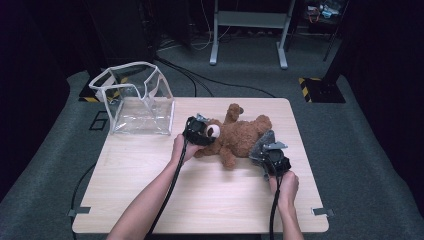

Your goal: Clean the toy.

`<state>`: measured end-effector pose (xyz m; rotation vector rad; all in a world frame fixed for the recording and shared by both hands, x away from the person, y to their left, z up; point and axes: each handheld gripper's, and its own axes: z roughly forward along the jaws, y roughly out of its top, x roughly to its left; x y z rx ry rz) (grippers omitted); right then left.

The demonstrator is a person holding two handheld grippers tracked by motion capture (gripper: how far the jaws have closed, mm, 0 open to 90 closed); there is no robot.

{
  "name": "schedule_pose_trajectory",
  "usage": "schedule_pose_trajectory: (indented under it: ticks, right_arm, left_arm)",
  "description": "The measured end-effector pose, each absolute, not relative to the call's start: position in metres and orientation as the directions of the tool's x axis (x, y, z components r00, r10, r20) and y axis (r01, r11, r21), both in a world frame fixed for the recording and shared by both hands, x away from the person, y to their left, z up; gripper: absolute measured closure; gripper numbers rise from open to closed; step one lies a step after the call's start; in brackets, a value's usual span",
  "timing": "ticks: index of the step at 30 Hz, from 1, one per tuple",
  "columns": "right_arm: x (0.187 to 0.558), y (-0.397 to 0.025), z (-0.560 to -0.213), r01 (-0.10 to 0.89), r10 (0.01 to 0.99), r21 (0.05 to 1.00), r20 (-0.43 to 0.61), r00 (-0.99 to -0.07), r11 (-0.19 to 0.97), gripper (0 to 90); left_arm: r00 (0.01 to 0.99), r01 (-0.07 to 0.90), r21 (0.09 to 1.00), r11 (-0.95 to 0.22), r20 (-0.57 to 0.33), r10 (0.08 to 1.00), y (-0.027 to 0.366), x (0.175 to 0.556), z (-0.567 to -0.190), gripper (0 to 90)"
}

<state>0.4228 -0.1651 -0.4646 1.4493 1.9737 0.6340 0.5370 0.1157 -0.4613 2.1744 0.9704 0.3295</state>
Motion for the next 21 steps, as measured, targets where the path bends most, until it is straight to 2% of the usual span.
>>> schedule_pose_trajectory:
  ticks: [5,8,13,16,21]
  right_arm:
    - [0.414,-0.139,-0.438,0.580,0.943,0.756,-0.151,-0.296,0.303,72.9]
    - [0.418,-0.113,-0.431,0.548,0.915,0.756,-0.169,-0.366,0.358,72.9]
    - [0.448,-0.090,-0.456,0.594,0.903,0.696,-0.197,-0.381,0.403,73.2]
    - [0.448,-0.096,-0.462,0.601,0.905,0.691,-0.201,-0.376,0.403,73.8]
    - [0.445,-0.114,-0.476,0.657,0.905,0.627,-0.233,-0.355,0.419,74.1]
  left_arm:
    - [0.682,0.543,0.707,-0.453,-0.057,0.729,0.115,0.536,-0.462,52.4]
    - [0.687,0.535,0.709,-0.460,-0.047,0.725,0.116,0.535,-0.463,52.2]
    - [0.690,0.534,0.712,-0.455,-0.057,0.722,0.117,0.535,-0.463,51.8]
    - [0.694,0.534,0.712,-0.455,-0.062,0.718,0.118,0.535,-0.464,51.6]
    - [0.699,0.533,0.715,-0.452,-0.071,0.712,0.118,0.535,-0.464,51.3]
